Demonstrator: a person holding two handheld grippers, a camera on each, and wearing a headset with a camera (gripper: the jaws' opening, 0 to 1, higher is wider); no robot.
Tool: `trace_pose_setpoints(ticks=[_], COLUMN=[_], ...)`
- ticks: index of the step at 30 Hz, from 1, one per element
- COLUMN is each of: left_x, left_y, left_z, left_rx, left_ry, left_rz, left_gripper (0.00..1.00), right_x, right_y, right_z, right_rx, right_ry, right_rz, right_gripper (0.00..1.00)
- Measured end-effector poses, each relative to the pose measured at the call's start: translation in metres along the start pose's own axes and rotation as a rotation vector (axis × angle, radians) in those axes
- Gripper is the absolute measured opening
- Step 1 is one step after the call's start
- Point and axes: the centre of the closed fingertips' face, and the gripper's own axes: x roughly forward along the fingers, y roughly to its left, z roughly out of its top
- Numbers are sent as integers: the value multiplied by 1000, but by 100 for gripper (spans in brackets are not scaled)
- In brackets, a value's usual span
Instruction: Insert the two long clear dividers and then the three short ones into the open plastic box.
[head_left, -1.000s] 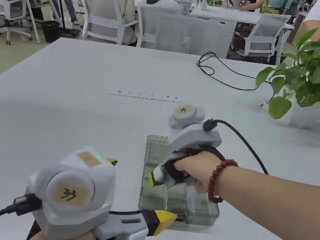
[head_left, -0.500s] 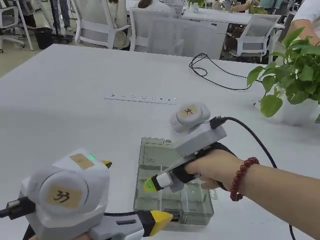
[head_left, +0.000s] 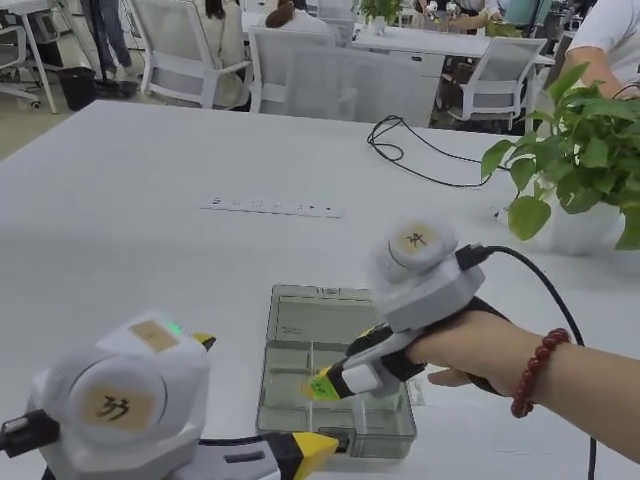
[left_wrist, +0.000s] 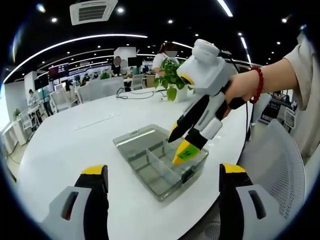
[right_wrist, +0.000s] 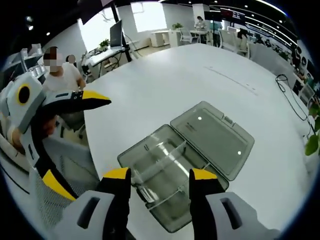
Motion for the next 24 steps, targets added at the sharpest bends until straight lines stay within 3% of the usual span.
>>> trace_pose_setpoints(ticks=[16,24], left_x=[-1,1], left_y=[-2,-3], left_z=[-2,-2], left_rx=[0,6], left_ry=[14,16], left_rz=[6,7], left_gripper=[93,92], right_x=[-32,-46], right_y=[-17,-36], right_z=[-34,-50], right_rx=[-51,-102], right_ry=[1,24], right_rz=[6,-3], right_gripper=[51,52])
